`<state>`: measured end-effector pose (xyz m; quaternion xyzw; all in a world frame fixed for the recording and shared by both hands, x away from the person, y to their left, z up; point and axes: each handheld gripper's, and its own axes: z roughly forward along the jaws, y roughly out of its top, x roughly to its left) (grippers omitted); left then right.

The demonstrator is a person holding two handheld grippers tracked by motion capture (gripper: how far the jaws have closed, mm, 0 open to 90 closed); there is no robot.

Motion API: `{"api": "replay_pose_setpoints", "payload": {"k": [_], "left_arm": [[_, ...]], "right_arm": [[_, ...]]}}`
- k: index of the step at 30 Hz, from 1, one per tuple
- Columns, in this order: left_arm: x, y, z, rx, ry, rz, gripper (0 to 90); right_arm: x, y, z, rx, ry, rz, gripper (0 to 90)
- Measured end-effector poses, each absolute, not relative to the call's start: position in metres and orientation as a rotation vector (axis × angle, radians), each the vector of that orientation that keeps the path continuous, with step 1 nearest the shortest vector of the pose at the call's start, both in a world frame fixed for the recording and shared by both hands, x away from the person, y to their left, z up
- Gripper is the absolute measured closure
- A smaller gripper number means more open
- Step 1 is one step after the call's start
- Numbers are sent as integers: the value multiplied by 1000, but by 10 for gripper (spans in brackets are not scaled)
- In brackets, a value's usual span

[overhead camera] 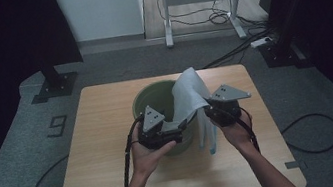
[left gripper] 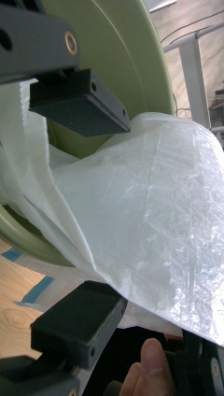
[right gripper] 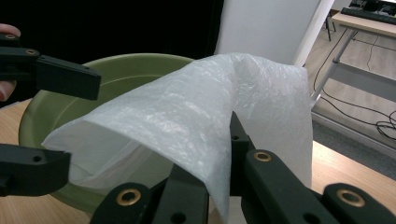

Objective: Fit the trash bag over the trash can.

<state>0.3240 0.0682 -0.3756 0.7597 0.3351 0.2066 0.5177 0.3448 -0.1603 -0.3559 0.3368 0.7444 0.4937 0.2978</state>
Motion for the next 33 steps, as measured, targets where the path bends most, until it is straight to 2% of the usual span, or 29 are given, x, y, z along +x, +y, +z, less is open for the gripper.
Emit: {"api": "replay_pose_setpoints", "payload": {"k": [6,7,10,11,18,19,21,22,23,24,25,26,27,28,29,33], "left_arm": [[325,61,-375,1830,792,499,278],[326,58,-375,1837,779,497,346],[327,56,-376,1847,771,503,447],[327,55,-376,1854,765,506,447],[324,49,-378,1882,739,508,634],[324,49,-378,1884,739,500,724],[327,51,-378,1879,729,471,803],[327,51,-378,1879,729,471,833],[328,52,-378,1882,731,473,857],[328,52,-377,1883,733,474,857],[329,54,-377,1881,742,476,889],[329,54,-377,1881,742,476,893],[329,56,-376,1872,760,473,894],[329,56,-376,1872,760,473,895],[330,58,-376,1868,768,471,895],[333,64,-376,1845,797,451,896]], "right_arm": [[346,-159,-356,894,1984,1309,885],[346,-159,-356,896,1983,1316,884],[346,-160,-356,897,1983,1323,883],[346,-160,-357,897,1983,1327,881],[347,-166,-360,922,1992,1355,877],[348,-166,-360,927,1994,1362,856],[347,-167,-361,924,1996,1378,774],[347,-167,-361,924,1996,1378,774],[345,-168,-363,920,1991,1404,644],[345,-168,-363,920,1991,1404,644],[340,-170,-368,929,1977,1414,524],[340,-170,-368,929,1977,1414,524],[332,-172,-377,934,1948,1418,412],[332,-172,-377,934,1948,1418,412],[323,-175,-386,935,1928,1433,352],[307,-178,-410,956,1895,1440,286]]}}
